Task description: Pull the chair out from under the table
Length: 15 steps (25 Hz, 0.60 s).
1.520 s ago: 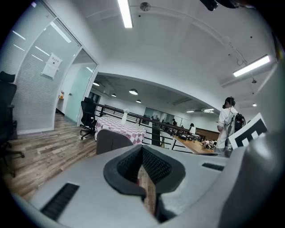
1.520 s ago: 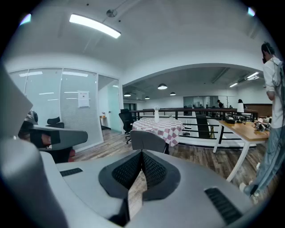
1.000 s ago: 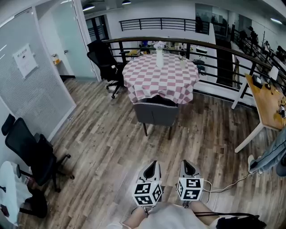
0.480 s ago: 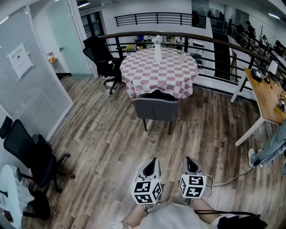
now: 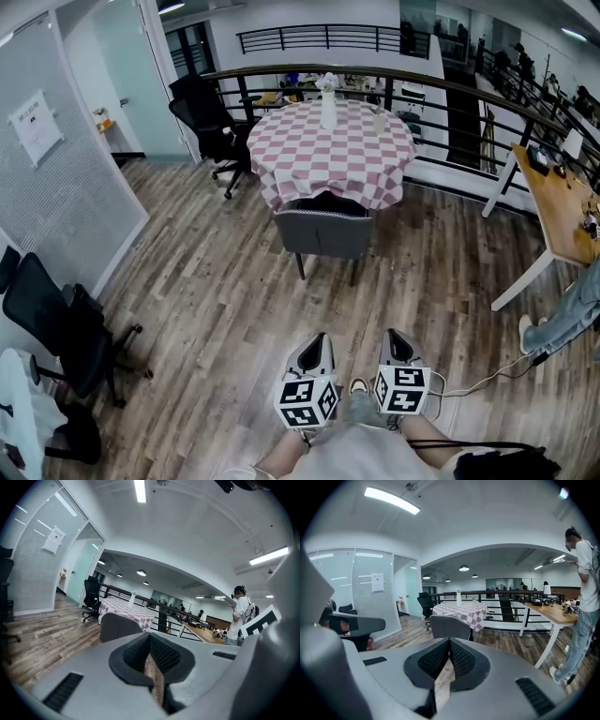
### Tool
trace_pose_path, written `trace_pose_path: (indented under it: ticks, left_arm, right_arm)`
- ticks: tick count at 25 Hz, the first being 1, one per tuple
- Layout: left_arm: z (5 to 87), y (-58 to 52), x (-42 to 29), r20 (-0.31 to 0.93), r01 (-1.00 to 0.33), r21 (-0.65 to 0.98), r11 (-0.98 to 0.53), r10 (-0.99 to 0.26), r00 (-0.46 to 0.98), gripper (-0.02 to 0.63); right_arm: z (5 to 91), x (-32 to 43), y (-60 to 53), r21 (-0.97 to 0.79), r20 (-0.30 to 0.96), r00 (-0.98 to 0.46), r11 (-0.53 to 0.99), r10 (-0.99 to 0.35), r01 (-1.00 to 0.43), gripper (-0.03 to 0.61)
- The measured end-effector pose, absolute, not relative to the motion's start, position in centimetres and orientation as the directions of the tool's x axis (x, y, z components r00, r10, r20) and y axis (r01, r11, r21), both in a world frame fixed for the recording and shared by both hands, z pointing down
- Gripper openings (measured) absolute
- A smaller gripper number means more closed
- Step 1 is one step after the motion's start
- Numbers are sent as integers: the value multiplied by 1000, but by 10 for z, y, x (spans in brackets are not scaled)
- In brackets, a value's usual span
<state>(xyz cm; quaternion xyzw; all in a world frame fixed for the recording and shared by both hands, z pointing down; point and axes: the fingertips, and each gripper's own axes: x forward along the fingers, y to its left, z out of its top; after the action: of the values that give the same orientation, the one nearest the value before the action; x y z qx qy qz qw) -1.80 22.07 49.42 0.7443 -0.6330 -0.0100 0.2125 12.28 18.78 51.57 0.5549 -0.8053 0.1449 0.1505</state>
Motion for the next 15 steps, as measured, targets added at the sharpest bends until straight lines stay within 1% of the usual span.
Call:
trace_pose_path:
  ticks: [15]
  left_arm:
    - [485, 114, -9, 261, -950, 307, -64, -954, 148, 3]
  right_arm:
    - [506, 120, 71, -84, 396, -409, 411, -822, -908, 17]
